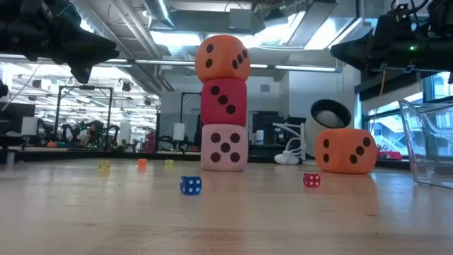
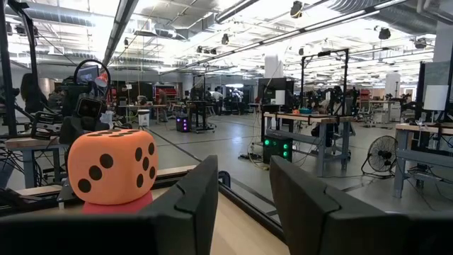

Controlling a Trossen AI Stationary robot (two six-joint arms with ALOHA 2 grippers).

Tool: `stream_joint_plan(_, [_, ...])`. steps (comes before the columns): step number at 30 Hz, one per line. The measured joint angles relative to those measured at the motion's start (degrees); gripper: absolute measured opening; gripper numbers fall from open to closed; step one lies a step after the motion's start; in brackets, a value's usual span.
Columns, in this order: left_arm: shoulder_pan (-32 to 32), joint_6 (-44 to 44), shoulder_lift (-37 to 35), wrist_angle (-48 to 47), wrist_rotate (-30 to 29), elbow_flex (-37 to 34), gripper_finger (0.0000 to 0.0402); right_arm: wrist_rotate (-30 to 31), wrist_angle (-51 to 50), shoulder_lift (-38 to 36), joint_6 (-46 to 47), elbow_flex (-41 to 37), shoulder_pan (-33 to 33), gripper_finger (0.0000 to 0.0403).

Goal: Pick & Place Dice

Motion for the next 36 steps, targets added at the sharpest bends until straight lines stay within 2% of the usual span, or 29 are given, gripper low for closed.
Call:
stream_joint_plan(26, [-0.01, 0.0, 0.0, 0.0, -0.01, 0.0, 0.0088, 0.0, 0.02, 0.02, 0.64, -0.02, 0.01, 0.013])
stream_joint_plan(36, [0.0, -0.27, -0.01, 0.44, 0.01, 0.0, 0.0088, 0.0, 0.02, 0.0, 19.34, 0.0, 0.0, 0.0129])
